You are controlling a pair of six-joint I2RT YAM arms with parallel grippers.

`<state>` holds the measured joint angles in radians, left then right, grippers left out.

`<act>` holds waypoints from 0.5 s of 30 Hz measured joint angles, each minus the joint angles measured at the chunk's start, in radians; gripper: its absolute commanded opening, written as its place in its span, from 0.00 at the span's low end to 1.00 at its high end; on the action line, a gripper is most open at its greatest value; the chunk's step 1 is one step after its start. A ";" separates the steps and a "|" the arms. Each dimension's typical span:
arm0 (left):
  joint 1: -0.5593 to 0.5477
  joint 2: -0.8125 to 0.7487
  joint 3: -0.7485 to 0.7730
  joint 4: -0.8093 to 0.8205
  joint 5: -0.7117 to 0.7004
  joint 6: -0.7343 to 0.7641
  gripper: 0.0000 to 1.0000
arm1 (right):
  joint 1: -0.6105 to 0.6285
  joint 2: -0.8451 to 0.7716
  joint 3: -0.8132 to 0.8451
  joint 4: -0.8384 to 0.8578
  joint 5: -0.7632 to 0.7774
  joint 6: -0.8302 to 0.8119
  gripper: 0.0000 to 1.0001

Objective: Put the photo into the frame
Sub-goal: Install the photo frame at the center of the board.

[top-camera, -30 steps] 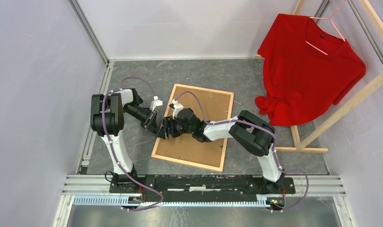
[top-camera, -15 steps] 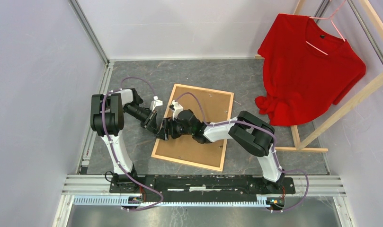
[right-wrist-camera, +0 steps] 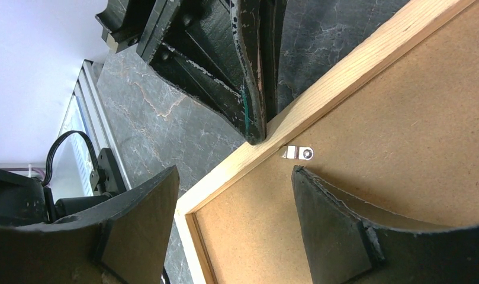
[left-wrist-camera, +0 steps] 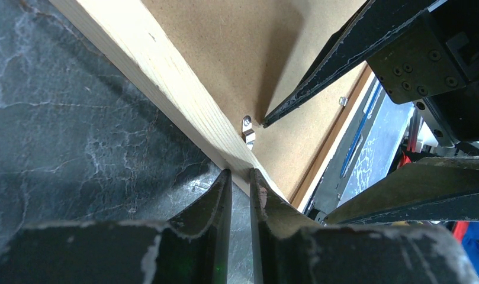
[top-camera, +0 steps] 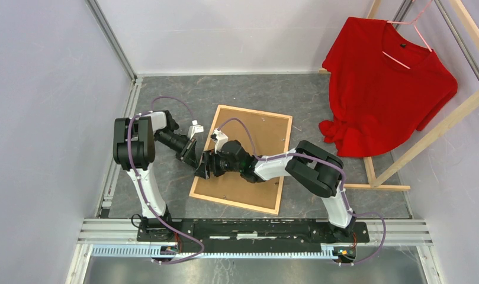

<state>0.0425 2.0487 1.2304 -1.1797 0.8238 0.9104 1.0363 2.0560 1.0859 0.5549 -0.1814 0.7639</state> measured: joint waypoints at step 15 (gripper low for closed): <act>0.000 0.000 0.000 0.000 0.001 0.000 0.22 | 0.003 0.007 0.030 -0.034 0.039 0.006 0.76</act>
<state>0.0425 2.0487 1.2301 -1.1797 0.8246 0.9100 1.0389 2.0628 1.1156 0.5205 -0.1425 0.7704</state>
